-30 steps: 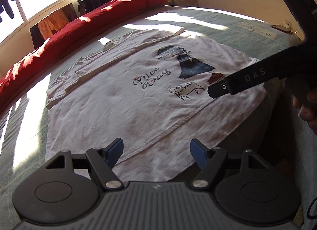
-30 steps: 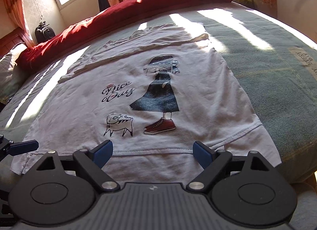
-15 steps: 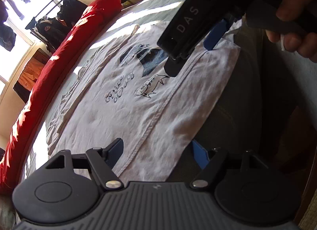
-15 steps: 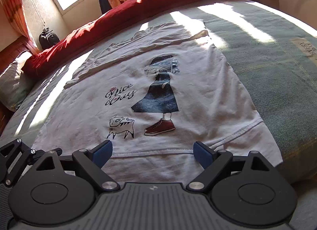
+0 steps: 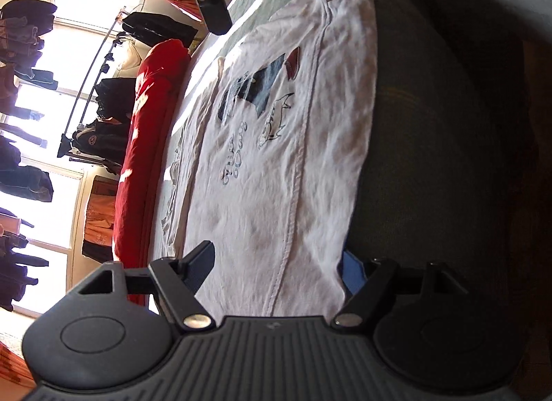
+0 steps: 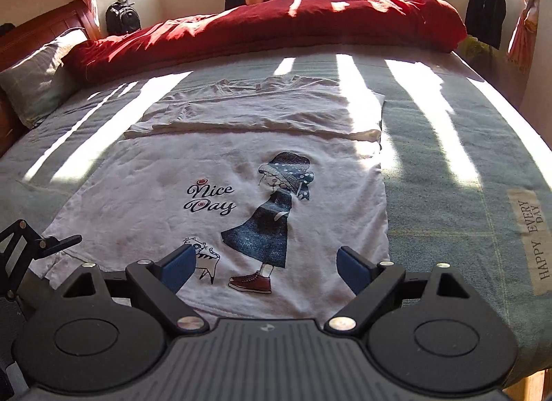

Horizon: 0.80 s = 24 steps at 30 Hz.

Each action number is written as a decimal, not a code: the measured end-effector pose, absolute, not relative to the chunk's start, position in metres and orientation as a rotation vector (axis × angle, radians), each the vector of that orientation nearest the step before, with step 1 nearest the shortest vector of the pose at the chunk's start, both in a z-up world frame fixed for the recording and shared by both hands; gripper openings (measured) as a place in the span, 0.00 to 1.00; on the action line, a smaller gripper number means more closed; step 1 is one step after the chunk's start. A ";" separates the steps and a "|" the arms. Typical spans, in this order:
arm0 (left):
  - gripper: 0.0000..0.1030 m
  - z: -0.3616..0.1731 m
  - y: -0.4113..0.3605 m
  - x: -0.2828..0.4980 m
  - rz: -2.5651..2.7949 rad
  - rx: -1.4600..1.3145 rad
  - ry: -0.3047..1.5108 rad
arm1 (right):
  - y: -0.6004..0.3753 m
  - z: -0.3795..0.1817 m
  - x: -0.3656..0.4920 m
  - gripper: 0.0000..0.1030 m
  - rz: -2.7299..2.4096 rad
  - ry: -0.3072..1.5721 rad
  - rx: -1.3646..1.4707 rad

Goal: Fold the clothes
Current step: 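Bring both open tools to the long side edge of the white shirt, then close both tools on the shirt's long side edge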

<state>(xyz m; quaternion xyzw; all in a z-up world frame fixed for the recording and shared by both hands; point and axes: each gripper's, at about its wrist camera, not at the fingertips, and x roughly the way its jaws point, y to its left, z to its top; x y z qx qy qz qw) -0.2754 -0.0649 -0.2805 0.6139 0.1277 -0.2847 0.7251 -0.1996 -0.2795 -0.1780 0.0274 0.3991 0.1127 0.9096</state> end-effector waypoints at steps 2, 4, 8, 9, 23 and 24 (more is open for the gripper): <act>0.75 -0.282 -0.072 -0.270 -0.625 1.323 0.271 | -0.271 -0.170 -0.197 0.89 0.280 0.832 -0.008; 0.75 -0.282 -0.078 -0.269 -0.623 1.310 0.249 | -0.257 -0.166 -0.196 0.89 0.332 0.834 -0.096; 0.75 -0.280 -0.073 -0.265 -0.618 1.269 0.233 | -0.224 -0.174 -0.205 0.89 0.435 0.829 -0.294; 0.75 -0.279 -0.068 -0.266 -0.611 1.261 0.227 | -0.216 -0.178 -0.208 0.89 0.460 0.828 -0.344; 0.75 -0.249 -0.030 -0.257 -0.517 1.178 0.229 | -0.096 -0.220 -0.254 0.89 0.652 0.672 -0.794; 0.75 -0.248 -0.029 -0.257 -0.519 1.169 0.230 | -0.087 -0.225 -0.255 0.89 0.631 0.648 -0.824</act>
